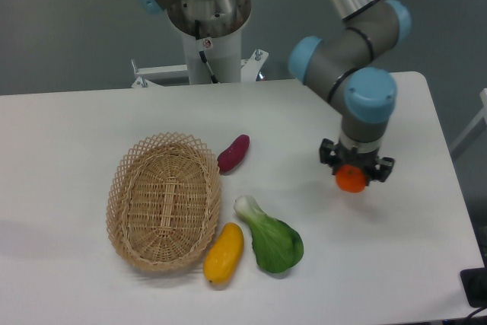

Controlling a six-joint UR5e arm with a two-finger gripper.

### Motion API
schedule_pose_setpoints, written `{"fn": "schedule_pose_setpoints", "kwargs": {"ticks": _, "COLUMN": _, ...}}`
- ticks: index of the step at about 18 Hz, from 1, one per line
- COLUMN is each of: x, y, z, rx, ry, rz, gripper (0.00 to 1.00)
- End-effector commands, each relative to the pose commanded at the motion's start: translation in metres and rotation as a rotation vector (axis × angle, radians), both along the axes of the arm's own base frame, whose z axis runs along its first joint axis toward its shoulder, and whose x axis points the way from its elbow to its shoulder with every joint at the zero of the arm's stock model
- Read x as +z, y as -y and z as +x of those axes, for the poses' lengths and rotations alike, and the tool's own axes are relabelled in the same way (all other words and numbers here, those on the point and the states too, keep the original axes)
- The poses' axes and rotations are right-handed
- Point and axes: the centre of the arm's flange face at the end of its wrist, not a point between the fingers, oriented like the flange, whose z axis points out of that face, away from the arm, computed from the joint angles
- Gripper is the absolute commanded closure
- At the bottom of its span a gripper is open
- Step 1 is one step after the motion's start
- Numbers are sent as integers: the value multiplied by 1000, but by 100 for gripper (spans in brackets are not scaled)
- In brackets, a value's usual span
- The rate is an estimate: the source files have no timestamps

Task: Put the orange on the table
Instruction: 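Lower the held orange mandarin toward the table with the gripper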

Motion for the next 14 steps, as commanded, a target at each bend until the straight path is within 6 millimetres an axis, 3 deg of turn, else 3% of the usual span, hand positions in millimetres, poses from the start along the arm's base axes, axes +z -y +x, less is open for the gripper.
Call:
{"fn": "schedule_pose_setpoints", "kwargs": {"ticks": 4, "x": -5, "y": -12, "z": 13, "rx": 9, "ry": 9, "rz": -1, "gripper": 65}}
{"fn": "schedule_pose_setpoints", "kwargs": {"ticks": 5, "x": -7, "y": -17, "z": 17, "rx": 3, "ry": 11, "rz": -4, "gripper": 61}}
{"fn": "schedule_pose_setpoints", "kwargs": {"ticks": 7, "x": -7, "y": -20, "z": 19, "rx": -3, "ry": 12, "rz": -3, "gripper": 48}}
{"fn": "schedule_pose_setpoints", "kwargs": {"ticks": 10, "x": -3, "y": -23, "z": 17, "rx": -8, "ry": -4, "rz": 4, "gripper": 8}}
{"fn": "schedule_pose_setpoints", "kwargs": {"ticks": 11, "x": -2, "y": -24, "z": 16, "rx": -6, "ry": -8, "rz": 6, "gripper": 0}}
{"fn": "schedule_pose_setpoints", "kwargs": {"ticks": 14, "x": 4, "y": -24, "z": 13, "rx": -3, "ry": -16, "rz": 13, "gripper": 0}}
